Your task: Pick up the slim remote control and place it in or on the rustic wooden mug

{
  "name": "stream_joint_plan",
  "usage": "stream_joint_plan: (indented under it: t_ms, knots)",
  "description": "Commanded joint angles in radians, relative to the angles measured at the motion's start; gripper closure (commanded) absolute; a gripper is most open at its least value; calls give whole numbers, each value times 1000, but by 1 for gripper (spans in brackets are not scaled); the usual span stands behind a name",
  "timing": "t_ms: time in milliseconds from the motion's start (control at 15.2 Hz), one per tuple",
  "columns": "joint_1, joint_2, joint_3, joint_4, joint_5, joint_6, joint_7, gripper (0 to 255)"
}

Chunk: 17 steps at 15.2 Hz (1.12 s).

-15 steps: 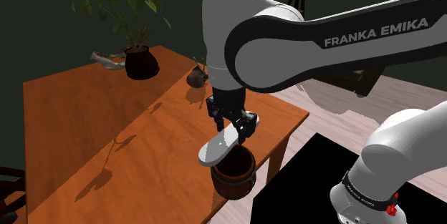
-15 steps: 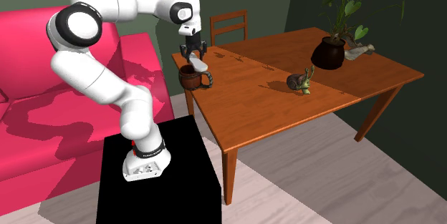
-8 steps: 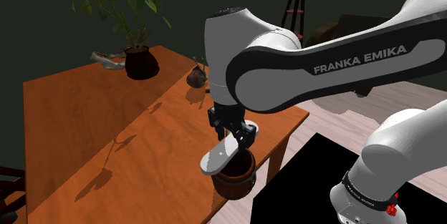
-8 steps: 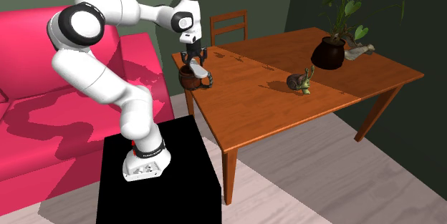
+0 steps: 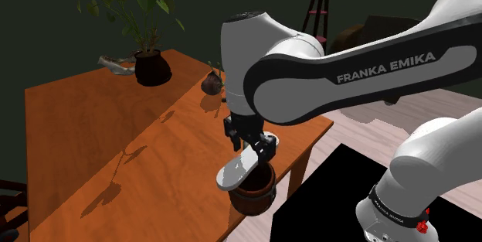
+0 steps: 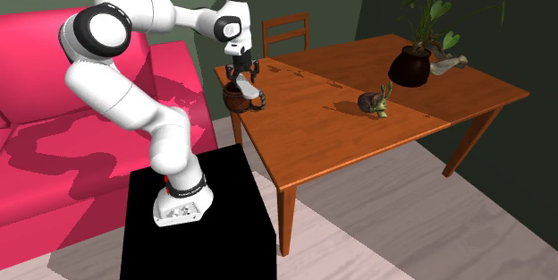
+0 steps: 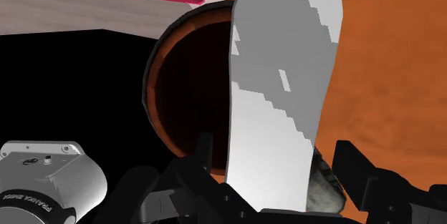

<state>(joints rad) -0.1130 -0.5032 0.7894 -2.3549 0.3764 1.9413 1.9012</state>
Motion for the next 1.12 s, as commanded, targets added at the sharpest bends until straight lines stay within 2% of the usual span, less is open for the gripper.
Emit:
stream_joint_plan:
  t_ms: [0,264,528,1056]
  knots:
    - [1,0,0,-1,0,-1,0,0]
    - [1,1,1,-1,0,0,0,0]
    - [0,-23,-44,105,-18,-131,2,0]
    - [0,-23,-44,105,-18,-131,2,0]
